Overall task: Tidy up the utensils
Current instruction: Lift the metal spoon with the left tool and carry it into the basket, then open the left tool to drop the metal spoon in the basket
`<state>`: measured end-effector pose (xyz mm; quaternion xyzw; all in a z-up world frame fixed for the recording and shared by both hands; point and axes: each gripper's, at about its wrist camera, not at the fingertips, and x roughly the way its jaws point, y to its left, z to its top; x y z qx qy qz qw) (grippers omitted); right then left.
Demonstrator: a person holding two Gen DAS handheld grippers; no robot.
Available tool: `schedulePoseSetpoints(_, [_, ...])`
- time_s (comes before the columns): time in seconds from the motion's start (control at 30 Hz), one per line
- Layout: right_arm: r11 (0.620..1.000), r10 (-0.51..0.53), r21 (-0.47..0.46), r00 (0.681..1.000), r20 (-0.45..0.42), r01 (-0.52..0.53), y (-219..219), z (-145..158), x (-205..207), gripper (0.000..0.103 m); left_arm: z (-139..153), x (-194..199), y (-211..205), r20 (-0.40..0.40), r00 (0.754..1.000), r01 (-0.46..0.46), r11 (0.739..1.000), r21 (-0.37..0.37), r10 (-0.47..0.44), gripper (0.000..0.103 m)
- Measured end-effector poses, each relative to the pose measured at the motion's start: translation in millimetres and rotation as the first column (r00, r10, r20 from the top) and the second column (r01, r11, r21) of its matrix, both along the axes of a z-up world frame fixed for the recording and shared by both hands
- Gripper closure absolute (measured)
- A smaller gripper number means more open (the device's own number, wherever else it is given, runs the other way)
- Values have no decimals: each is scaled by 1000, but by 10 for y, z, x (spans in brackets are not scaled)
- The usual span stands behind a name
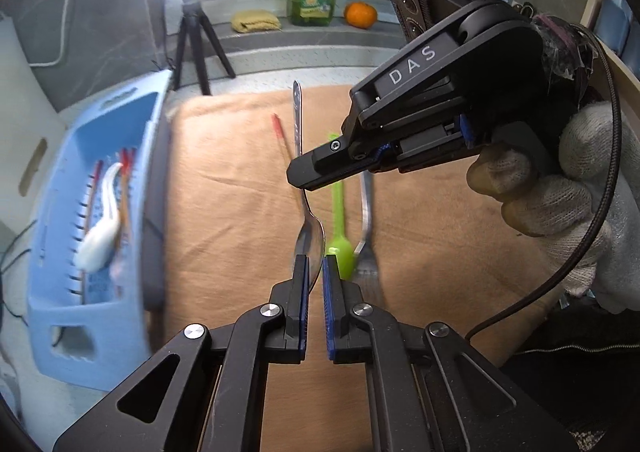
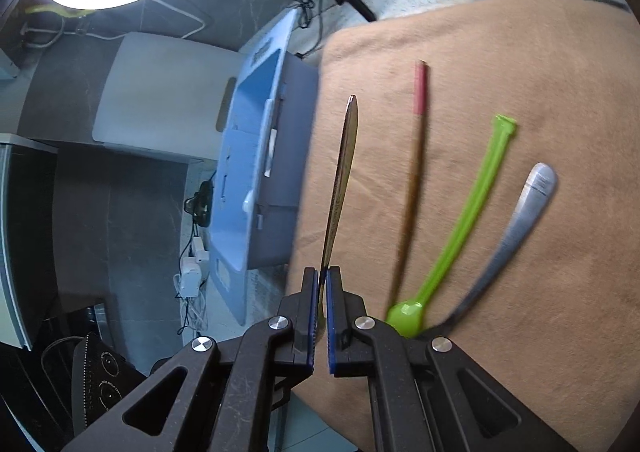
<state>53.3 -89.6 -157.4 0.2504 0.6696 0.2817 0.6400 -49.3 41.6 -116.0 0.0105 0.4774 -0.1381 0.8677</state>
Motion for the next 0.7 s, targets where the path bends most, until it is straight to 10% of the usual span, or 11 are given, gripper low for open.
schedulePoseSetpoints(0.7, [998,57,-23,997,52,-56,1390,18,483,100,-11,310,1270,-4,998,-68,997,29,69,98])
